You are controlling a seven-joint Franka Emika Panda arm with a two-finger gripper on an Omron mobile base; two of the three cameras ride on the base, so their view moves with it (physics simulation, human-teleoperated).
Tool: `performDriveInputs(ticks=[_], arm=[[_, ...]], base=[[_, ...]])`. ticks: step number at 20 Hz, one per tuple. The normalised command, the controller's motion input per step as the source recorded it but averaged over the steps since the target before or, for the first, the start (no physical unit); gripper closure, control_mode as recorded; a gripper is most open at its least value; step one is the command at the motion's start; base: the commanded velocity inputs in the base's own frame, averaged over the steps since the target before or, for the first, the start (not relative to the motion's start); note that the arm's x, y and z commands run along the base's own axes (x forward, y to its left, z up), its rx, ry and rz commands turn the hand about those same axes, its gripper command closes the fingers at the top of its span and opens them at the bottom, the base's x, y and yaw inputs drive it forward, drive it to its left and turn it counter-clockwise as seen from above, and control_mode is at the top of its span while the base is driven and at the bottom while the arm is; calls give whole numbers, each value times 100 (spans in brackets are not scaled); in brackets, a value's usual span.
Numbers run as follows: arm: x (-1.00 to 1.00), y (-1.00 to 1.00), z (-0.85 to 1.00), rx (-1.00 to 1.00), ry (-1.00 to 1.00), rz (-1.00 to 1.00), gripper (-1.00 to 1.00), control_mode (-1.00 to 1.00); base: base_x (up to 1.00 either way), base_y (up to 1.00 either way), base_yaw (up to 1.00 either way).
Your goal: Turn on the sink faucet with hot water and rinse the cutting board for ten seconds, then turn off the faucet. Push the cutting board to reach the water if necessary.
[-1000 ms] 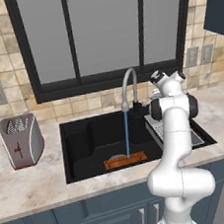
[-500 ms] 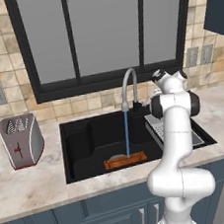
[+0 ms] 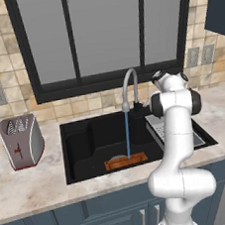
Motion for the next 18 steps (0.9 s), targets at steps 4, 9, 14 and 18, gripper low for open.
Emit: performDriveInputs(ticks=[4,9,14,18], arm=[[0,0,0,0,0,0,-100,-100],[0,9,0,0,0,0,-100,-100],[0,22,0,0,0,0,-100,-100],[0,26,0,0,0,0,-100,-100]], base=[[0,0,0],[0,0,0],[0,0,0],[0,0,0]])
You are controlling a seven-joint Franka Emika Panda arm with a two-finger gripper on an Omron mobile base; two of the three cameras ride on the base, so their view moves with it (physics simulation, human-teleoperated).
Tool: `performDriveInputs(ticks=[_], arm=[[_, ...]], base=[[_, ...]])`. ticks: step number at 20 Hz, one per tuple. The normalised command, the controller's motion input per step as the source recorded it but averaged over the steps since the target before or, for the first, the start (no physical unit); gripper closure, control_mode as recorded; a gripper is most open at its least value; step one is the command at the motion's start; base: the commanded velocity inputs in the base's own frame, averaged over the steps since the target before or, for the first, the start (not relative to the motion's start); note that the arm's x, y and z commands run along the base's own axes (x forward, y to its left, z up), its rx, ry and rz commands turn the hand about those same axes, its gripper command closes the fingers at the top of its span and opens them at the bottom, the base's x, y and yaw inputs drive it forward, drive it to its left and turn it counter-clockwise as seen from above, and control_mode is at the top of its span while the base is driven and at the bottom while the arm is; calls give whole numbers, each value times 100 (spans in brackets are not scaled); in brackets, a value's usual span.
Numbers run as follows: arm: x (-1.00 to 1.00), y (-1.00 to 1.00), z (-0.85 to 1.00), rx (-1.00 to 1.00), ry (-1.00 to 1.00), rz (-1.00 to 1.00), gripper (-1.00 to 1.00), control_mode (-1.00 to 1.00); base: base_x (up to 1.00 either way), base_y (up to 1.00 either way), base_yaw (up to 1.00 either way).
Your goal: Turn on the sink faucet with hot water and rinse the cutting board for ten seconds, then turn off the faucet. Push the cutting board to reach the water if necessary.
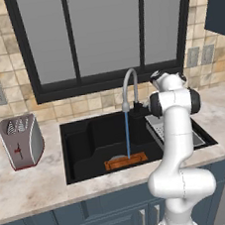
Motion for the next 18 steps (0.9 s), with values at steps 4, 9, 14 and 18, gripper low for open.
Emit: performDriveInputs(ticks=[4,9,14,18], arm=[[-2,12,0,0,0,0,-100,-100],[-4,0,-1,0,0,0,-100,-100],[-1,0,-1,0,0,0,-100,-100],[0,5,0,0,0,0,-100,-100]], base=[[0,0,0],[0,0,0],[0,0,0],[0,0,0]])
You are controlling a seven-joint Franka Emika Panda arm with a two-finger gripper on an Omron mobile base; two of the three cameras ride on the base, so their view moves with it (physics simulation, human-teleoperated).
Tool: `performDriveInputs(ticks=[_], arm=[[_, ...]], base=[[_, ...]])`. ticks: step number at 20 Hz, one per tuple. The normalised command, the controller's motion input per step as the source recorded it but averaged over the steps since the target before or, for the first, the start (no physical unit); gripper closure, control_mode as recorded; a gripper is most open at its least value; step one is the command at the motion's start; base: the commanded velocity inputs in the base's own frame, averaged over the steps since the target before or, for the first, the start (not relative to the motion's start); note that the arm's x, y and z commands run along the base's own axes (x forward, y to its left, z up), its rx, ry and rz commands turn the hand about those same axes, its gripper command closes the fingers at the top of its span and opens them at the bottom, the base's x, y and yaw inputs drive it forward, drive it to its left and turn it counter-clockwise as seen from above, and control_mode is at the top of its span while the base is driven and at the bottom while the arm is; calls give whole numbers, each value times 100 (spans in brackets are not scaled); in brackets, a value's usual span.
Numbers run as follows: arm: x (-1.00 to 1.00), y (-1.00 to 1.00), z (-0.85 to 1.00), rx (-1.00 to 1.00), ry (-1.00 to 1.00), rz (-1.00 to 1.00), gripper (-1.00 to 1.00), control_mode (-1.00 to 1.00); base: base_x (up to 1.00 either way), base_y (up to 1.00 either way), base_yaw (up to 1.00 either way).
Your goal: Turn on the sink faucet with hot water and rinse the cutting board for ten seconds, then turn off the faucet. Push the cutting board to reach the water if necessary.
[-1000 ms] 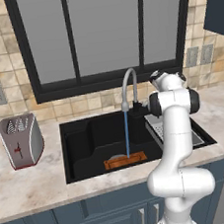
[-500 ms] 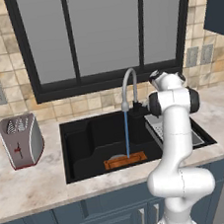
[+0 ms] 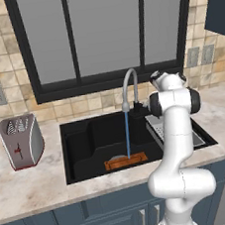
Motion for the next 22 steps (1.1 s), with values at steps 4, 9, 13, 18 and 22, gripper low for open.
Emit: performDriveInputs(ticks=[4,9,13,18,22], arm=[[0,12,0,0,0,0,-100,-100],[0,20,0,0,0,0,-100,-100],[0,28,0,0,0,0,-100,-100],[-1,32,0,0,0,0,-100,-100],[0,31,0,0,0,0,-100,-100]], base=[[0,0,0],[0,0,0],[0,0,0],[0,0,0],[0,0,0]])
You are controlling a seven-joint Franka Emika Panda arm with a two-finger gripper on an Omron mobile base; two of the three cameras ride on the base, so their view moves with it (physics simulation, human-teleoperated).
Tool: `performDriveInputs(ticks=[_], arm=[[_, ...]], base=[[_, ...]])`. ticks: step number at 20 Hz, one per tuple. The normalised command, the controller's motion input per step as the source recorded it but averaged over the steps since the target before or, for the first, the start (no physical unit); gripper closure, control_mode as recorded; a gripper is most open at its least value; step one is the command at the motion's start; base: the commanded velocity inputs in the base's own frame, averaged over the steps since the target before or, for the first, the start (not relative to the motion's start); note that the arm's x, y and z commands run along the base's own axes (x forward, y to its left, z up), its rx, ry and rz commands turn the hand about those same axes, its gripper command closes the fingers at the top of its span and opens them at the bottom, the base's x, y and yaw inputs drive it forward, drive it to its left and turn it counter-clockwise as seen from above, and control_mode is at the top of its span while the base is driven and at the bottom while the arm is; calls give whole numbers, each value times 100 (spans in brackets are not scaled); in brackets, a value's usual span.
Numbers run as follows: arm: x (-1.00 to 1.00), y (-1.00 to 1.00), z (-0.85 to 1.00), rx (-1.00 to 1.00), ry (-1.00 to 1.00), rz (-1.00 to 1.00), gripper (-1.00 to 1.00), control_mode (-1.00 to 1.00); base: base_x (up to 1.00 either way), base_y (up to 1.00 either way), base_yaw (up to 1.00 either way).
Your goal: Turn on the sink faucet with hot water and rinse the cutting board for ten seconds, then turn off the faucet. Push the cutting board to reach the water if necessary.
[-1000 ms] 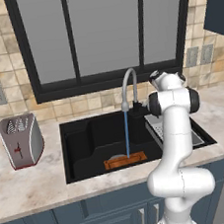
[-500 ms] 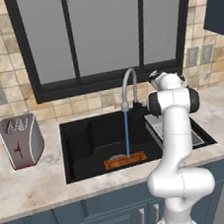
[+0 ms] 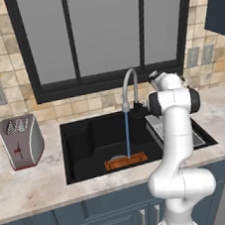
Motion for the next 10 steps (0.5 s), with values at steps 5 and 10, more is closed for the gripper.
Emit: performDriveInputs(ticks=[5,10], arm=[[0,35,0,0,0,0,-100,-100],[-1,44,0,-1,0,0,-100,-100]], base=[[0,0,0],[0,0,0]])
